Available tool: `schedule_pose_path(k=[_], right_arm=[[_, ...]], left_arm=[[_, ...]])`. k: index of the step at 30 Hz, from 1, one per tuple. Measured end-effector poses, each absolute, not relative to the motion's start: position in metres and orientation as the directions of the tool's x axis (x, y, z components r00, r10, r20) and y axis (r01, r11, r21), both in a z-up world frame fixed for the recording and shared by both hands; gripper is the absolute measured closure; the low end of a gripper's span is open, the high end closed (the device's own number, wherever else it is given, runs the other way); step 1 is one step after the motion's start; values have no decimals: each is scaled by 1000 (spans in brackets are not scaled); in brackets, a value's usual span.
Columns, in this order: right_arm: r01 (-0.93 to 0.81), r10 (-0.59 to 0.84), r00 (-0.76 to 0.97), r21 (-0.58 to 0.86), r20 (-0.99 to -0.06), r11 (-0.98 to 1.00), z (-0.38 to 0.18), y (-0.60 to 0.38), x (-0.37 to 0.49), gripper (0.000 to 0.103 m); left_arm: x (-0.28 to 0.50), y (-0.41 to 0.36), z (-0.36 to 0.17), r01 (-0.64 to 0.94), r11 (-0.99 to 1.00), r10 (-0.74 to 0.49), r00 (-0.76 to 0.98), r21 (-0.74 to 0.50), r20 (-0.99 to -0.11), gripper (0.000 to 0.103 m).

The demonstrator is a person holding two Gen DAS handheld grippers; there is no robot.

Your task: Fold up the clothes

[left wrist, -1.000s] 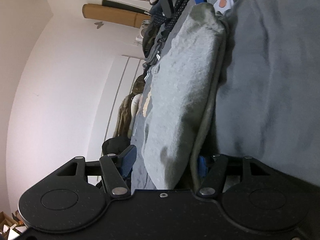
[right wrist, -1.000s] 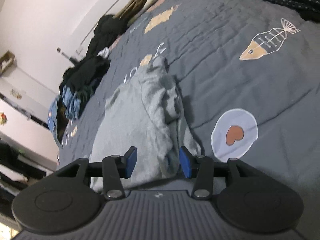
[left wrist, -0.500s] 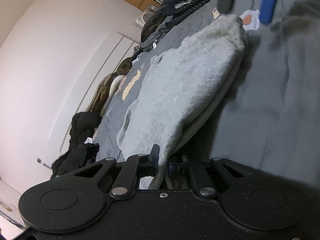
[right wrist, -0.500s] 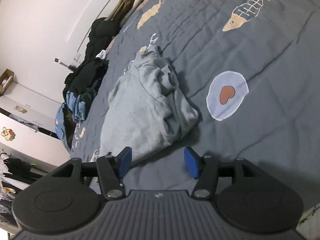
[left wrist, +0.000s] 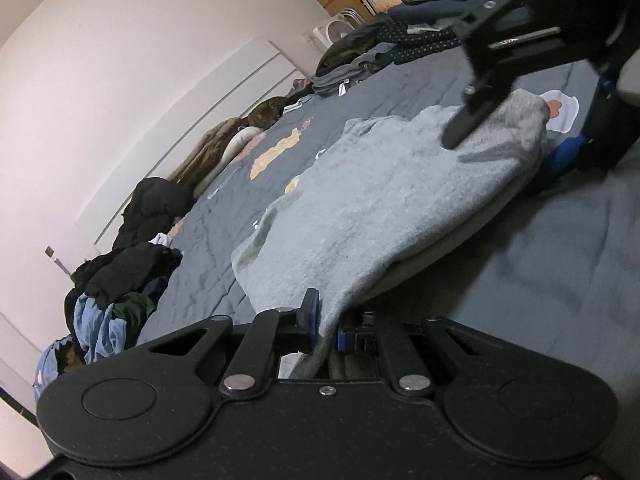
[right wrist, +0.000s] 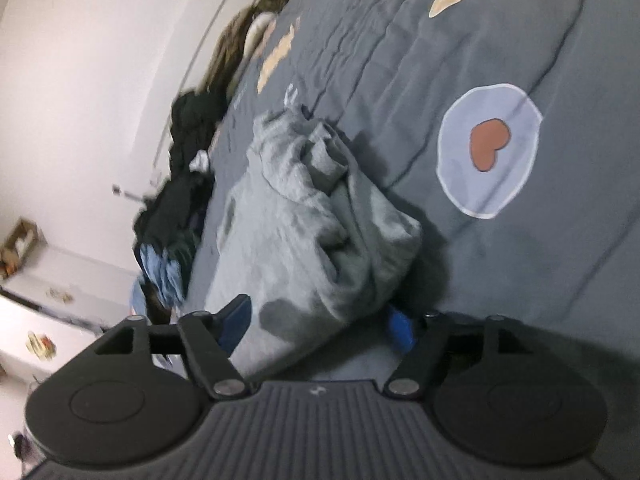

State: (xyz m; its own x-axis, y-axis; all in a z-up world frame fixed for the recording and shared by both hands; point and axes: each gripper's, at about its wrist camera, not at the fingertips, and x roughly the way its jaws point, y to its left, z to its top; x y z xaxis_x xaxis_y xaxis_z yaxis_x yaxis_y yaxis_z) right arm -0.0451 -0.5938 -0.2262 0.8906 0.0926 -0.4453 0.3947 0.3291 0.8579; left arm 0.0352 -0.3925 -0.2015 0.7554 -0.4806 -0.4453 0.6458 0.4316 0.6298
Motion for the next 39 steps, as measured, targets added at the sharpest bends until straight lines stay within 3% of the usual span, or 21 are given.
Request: schedule_pose_path(k=[8, 10, 12, 13, 16, 18, 20, 22, 23, 24, 25, 29, 39], right_arm=[[399, 45, 910, 899, -413, 182, -237, -604, -19, 29], [404, 24, 910, 898, -414, 178, -235, -604, -16, 38], [401, 0, 913, 896, -408, 193, -233, -602, -15, 83], [391, -3, 917, 899, -398, 198, -231, -602, -15, 84], [359, -12, 931, 910, -365, 210, -225, -599, -16, 87], [356, -23, 933, 909, -360, 216, -223, -597, -15, 88], [363, -32, 931, 906, -365, 217, -224, -597, -15, 88], [370, -38, 928, 905, -370, 211, -226, -598, -15, 88], [370, -39, 928, 906, -370, 206, -226, -599, -16, 88], [371, -38, 927, 904, -372, 212, -226, -599, -16, 88], [373, -37, 927, 902, -374, 218, -225, -599, -17, 88], [380, -18, 922, 898, -386, 220, -225, -600, -16, 88], [461, 109, 861, 852, -497, 246, -194, -579, -48, 90]], left_arm=[[35, -393, -204, 642, 427, -481, 757, 637, -441, 94], [35, -393, -205, 638, 421, -480, 759, 644, -439, 94], [34, -393, -207, 632, 413, -477, 764, 656, -435, 94], [33, -393, -208, 624, 408, -471, 769, 667, -431, 94], [27, -399, -218, 563, 370, -454, 803, 739, -385, 88], [22, -404, -229, 510, 321, -448, 824, 798, -347, 67], [18, -407, -237, 473, 285, -445, 836, 833, -322, 55], [18, -408, -241, 472, 260, -455, 829, 842, -324, 56], [19, -409, -241, 481, 255, -461, 823, 839, -332, 65], [22, -410, -241, 496, 257, -463, 817, 829, -345, 86], [26, -412, -240, 514, 260, -459, 811, 817, -363, 91], [30, -408, -233, 576, 266, -463, 780, 773, -422, 97], [-2, -353, -181, 695, 234, -467, 693, 680, -549, 97]])
